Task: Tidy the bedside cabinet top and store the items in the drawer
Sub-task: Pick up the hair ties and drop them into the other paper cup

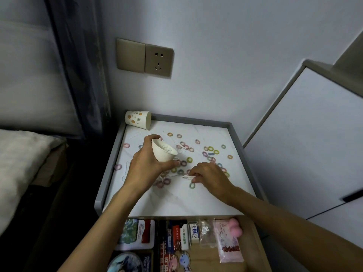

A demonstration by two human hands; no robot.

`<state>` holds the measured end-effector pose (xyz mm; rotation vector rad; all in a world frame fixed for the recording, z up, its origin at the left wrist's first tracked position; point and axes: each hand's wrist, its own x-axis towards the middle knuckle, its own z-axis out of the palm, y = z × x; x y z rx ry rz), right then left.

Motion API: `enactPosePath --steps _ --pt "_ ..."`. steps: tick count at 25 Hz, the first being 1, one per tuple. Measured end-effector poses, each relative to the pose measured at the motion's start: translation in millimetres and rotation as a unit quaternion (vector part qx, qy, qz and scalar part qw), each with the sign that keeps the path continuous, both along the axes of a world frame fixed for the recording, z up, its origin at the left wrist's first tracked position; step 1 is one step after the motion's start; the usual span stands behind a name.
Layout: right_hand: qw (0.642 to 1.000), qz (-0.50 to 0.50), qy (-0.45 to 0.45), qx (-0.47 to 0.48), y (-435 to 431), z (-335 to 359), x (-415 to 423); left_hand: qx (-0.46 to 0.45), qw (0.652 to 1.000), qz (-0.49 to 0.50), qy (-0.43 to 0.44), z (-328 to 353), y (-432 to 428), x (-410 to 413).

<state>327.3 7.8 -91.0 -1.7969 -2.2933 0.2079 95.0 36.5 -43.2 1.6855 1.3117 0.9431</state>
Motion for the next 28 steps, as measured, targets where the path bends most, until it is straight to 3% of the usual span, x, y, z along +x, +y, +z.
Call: enactPosePath --steps 5,10,13,15,17,20,25,28 --pt "0.999 0.034 -0.042 0.000 3.6 0.5 -3.1 0.000 1.000 0.005 0.003 1.1 -1.3 -1.2" --pt "0.987 0.085 -0.102 0.089 -1.6 -8.2 -1.6 -0.004 1.000 0.001 0.010 0.8 -3.7 0.8" --pt "0.991 0.063 -0.105 0.051 -0.2 -5.9 -0.9 -0.001 1.000 -0.001 0.013 2.3 -3.2 -0.4" --pt "0.998 -0.020 -0.049 0.038 4.1 8.4 -1.8 -0.002 1.000 0.000 0.013 1.5 -2.0 -1.7" --pt "0.993 -0.083 0.061 0.050 14.7 39.5 -3.7 -0.001 1.000 0.003 0.018 -1.0 -1.9 -1.2" --pt "0.988 -0.008 0.154 0.022 35.4 95.0 -19.8 0.014 0.999 0.014 0.029 -3.0 -1.9 2.6" --pt "0.982 0.156 0.044 -0.099 56.6 127.4 -71.0 0.039 0.999 -0.006 0.027 -2.0 0.6 5.1" --pt "0.964 0.133 0.195 -0.120 68.7 130.9 -70.1 0.040 0.999 0.018 0.005 -0.6 6.4 -3.2"
